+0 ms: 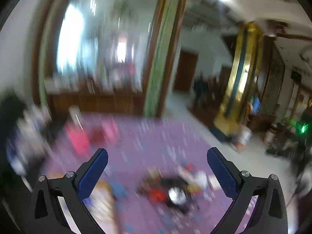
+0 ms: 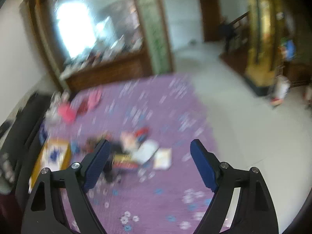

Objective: Organize soft objects

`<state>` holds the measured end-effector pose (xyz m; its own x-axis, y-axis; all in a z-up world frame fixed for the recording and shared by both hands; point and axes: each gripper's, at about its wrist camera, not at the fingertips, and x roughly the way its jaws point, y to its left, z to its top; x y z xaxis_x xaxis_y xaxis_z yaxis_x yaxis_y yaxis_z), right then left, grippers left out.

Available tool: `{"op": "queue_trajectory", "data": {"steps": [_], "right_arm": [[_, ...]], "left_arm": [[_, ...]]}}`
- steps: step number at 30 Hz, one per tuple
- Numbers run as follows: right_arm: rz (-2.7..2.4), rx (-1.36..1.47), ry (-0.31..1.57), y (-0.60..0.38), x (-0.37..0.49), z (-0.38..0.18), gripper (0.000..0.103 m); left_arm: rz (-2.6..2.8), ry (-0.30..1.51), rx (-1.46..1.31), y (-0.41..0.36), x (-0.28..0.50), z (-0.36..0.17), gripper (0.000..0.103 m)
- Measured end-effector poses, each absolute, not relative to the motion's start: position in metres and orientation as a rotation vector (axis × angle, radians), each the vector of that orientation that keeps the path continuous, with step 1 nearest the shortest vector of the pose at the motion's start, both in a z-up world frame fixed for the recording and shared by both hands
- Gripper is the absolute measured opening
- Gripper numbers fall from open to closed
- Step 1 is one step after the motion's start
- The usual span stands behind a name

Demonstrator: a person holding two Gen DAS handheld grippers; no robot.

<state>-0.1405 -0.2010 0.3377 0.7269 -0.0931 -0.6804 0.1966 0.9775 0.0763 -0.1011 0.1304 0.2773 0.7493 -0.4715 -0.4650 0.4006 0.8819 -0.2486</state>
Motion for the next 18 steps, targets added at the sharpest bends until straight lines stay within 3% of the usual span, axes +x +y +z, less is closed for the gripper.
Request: {"op": "queue_trajectory", "data": {"steps": [3, 8, 18], "right_arm": [[-0.068, 0.18, 0.822, -0.196, -0.113, 0.253, 0.084], [-0.025, 0.33, 0.932, -0.221, -0.088, 0.169, 0.084], [-0.109, 0.423, 0.979, -0.279, -0.058, 0.129, 0.084]], "left_arm": [[-0.475, 0.729, -0.138, 0.095, -0.045, 0.196, 0.093], [-0.439, 0.85, -0.042, 0.041, 0.026, 0.139, 0.093], [-0.388, 0.957, 0.045, 0.028, 0.166, 0.098, 0.092]]}}
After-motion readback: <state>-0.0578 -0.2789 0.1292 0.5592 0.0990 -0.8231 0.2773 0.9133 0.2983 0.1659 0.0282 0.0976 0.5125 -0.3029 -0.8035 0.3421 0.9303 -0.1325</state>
